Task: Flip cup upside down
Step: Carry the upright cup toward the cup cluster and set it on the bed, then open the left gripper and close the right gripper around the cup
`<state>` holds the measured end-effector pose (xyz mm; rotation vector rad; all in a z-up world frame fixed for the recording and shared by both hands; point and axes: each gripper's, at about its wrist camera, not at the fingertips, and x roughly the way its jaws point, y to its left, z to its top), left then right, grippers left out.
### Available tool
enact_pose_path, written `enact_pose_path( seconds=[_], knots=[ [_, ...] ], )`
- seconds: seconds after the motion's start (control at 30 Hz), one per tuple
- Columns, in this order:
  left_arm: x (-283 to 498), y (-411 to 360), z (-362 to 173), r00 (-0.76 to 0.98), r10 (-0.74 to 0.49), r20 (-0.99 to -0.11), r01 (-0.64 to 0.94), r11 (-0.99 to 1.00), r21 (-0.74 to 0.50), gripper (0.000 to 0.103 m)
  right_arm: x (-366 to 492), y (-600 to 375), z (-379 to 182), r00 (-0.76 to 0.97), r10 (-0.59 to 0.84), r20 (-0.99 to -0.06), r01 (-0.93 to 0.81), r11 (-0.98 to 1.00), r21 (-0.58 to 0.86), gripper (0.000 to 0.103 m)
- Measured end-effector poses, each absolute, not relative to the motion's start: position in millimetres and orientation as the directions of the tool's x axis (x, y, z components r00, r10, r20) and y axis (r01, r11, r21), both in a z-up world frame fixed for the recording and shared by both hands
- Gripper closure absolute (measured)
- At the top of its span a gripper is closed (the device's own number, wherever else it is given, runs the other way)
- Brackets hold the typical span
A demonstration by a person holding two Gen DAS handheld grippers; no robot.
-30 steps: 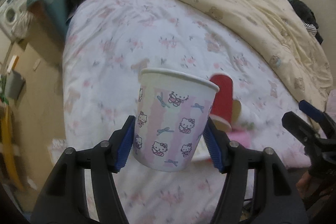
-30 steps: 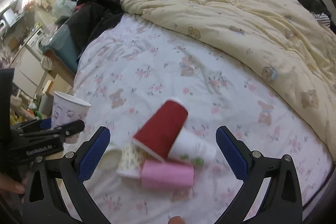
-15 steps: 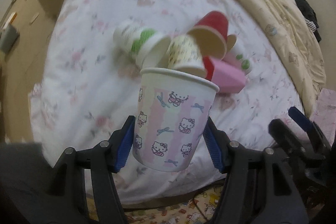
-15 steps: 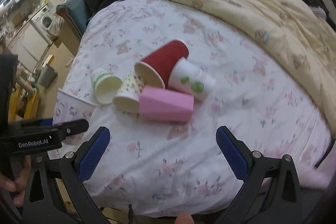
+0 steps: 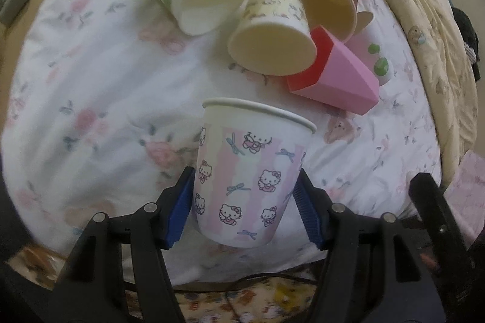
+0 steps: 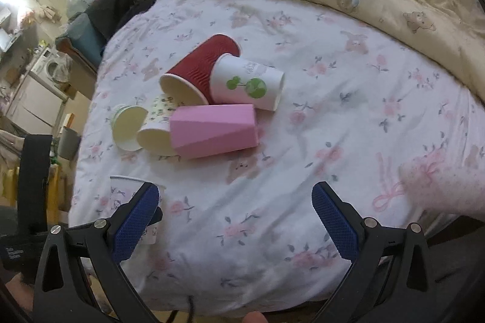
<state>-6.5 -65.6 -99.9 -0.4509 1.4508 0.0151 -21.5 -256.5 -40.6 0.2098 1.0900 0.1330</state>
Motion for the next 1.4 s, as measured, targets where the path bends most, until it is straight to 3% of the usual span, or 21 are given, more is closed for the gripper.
enact_pose_path(
  seconds=[0.27, 0.37, 0.47, 0.93, 1.23, 1.4],
  knots=[
    [-3.0, -73.9, -115.9, 0.081, -0.269, -0.96, -0.292, 0.914, -0.281, 0.041, -15.6, -266.4, -41.6, 0.451, 0.22, -0.865, 0.04, 0.963, 0.266, 0.0],
    [-2.2, -74.4, -115.6, 0.072, -0.257, -0.964, -0.273, 0.924, -0.267, 0.016, -15.6, -268.1, -40.6, 0.456, 0.222, -0.862, 0.045, 0.961, 0.272, 0.0],
    [-4.3, -73.6, -105.3, 0.115, -0.223, -0.968, -0.236, 0.941, -0.244, 0.009, -15.0, -269.4, -40.2, 0.454, 0.225, -0.862, 0.054, 0.959, 0.279, 0.0],
    [-21.7, -33.9, -29.7, 0.27, -0.092, -0.958, -0.081, 0.99, -0.118, 0.009, -25.3, -257.3, -24.8, 0.472, 0.158, -0.867, 0.046, 0.978, 0.203, 0.0],
    [-33.7, 5.4, -38.1, 0.293, -0.056, -0.954, -0.158, 0.982, -0.106, 0.009, -33.2, -226.8, -30.9, 0.427, 0.142, -0.893, -0.028, 0.989, 0.144, 0.0],
    [-38.3, 19.5, -38.1, 0.324, -0.029, -0.946, -0.209, 0.973, -0.102, 0.009, -32.0, -212.6, -31.2, 0.394, 0.209, -0.895, -0.116, 0.977, 0.177, 0.0]
  ],
)
